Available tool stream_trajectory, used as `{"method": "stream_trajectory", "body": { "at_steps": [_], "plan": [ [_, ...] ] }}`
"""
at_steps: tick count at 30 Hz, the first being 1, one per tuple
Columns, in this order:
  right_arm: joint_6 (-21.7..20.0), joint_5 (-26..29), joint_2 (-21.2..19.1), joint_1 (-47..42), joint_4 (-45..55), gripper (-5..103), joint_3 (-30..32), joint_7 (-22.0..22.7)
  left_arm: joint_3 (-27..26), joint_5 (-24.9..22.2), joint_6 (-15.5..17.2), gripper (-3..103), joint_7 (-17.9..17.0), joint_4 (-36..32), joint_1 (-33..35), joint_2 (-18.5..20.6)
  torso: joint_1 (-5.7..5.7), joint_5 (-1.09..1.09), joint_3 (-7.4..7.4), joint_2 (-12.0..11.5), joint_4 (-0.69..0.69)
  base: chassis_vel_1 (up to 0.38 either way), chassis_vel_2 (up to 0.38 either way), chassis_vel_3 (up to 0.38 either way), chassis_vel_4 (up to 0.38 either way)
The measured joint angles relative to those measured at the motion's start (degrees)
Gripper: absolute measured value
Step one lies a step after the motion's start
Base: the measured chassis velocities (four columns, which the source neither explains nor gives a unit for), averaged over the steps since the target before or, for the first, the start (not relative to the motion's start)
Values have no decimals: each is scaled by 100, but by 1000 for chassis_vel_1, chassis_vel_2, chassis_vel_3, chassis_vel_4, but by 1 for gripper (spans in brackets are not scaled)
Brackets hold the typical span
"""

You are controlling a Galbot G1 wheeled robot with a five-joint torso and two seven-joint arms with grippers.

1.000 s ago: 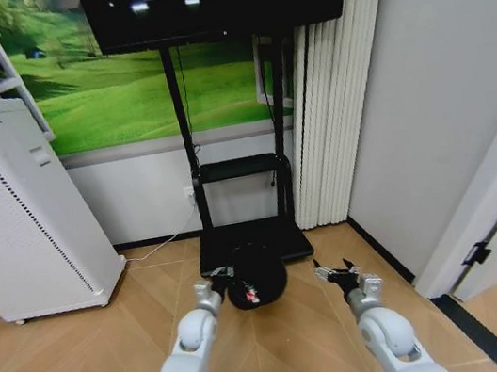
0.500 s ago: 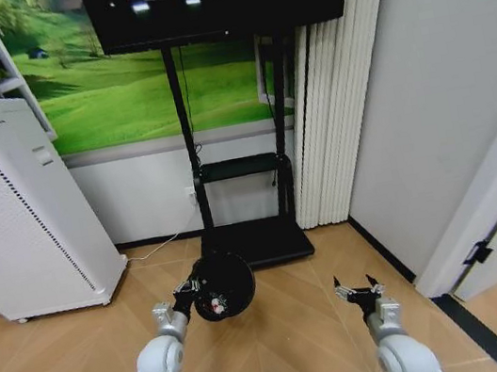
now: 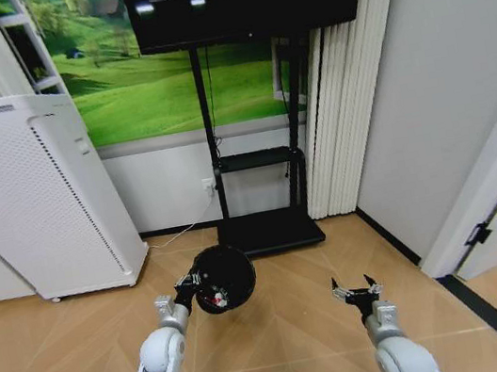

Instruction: Pick up the trash bin and place the garbage on the floor into it.

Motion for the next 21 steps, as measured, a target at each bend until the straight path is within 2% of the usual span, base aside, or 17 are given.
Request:
{"method": "stream_trajectory", "body": {
  "at_steps": [4,5,6,7,8,10,11,12,14,15,21],
  "plan": [
    [40,-6,0,13,-54,100,-15,-2,-12,0,-5,7,3,7,7,2,0,-3,1,0,0,455,153,-446,-180],
    [58,-11,4,14,-75,100,-20,-3,-19,2,-13,7,4,9,9,-9,0,2,0,0,-1,480,220,-462,-200],
    [72,-12,6,10,-81,100,-20,-4,-19,6,-15,7,4,10,18,-25,1,-10,1,1,-1,480,257,-465,-234],
    [72,-12,6,10,-81,100,-20,-4,-19,6,-15,7,4,10,18,-25,1,-10,1,1,-1,480,257,-465,-234],
    [86,-12,8,6,-88,100,-23,-7,-17,10,-13,7,5,10,35,-40,1,4,1,0,3,523,257,-494,-274],
    [105,-4,9,-1,-100,100,-21,-6,-19,22,-15,7,3,-3,48,-54,1,2,0,0,0,491,265,-494,-274],
    [160,5,7,-1,-114,100,-21,-6,-18,29,-16,7,2,-21,67,-66,1,-9,1,0,2,491,265,-474,-237],
    [314,34,5,3,-161,100,-10,-14,-16,33,-15,7,3,-46,102,-76,1,2,0,1,-1,496,254,-507,-264],
    [414,48,5,5,-196,100,-4,-32,-17,36,-17,7,4,-75,124,-79,1,3,0,0,-1,442,220,-507,-264],
    [528,88,5,11,-217,100,26,-52,-32,38,-23,7,3,-122,183,-84,0,-6,0,0,2,442,261,-357,-251],
    [597,134,24,-81,-153,100,51,-99,-69,47,-37,7,2,-269,365,-84,1,-2,0,1,0,251,190,-169,-180]
  ]
}}
